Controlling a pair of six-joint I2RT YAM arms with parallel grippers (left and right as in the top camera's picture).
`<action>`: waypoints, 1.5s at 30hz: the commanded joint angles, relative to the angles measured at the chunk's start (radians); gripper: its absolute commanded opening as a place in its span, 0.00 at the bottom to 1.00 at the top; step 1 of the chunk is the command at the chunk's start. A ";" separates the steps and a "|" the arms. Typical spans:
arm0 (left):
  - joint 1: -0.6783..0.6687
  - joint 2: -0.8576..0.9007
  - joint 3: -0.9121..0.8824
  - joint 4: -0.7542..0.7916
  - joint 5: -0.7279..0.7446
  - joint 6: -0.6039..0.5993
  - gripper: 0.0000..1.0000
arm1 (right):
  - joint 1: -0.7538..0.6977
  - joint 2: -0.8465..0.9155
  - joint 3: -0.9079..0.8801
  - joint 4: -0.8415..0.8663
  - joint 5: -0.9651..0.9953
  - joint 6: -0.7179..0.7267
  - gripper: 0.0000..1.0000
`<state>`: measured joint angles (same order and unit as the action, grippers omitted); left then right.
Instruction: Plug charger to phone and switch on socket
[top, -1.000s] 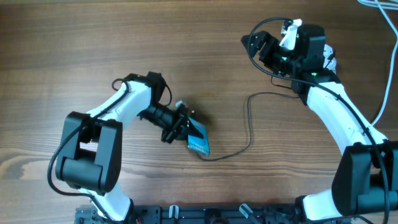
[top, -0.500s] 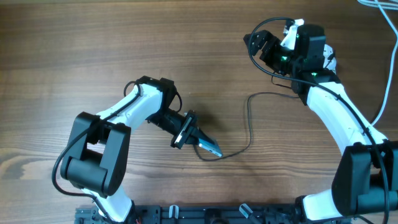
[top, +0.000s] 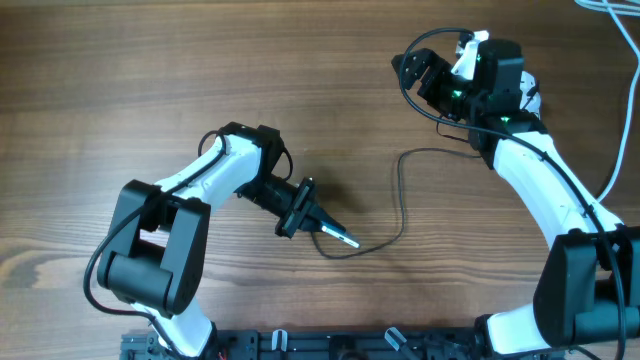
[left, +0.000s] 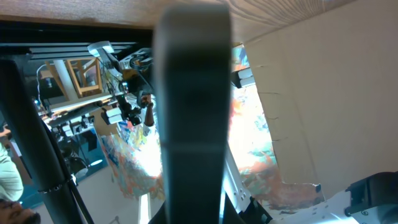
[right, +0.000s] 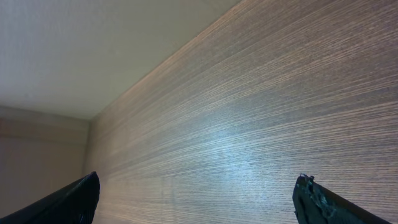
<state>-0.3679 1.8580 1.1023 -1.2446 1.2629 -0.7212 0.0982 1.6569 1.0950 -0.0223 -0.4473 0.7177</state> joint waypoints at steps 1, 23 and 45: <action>-0.008 -0.031 0.001 0.011 0.045 -0.021 0.04 | 0.000 0.004 0.006 0.002 0.014 -0.003 1.00; -0.008 -0.031 0.001 0.052 0.027 -0.021 0.04 | 0.000 0.004 0.006 0.002 0.014 -0.003 1.00; -0.008 -0.031 0.001 0.085 0.022 -0.021 0.04 | 0.000 0.004 0.006 0.002 0.014 -0.003 1.00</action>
<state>-0.3679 1.8565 1.1023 -1.1587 1.2591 -0.7322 0.0982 1.6569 1.0950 -0.0223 -0.4473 0.7174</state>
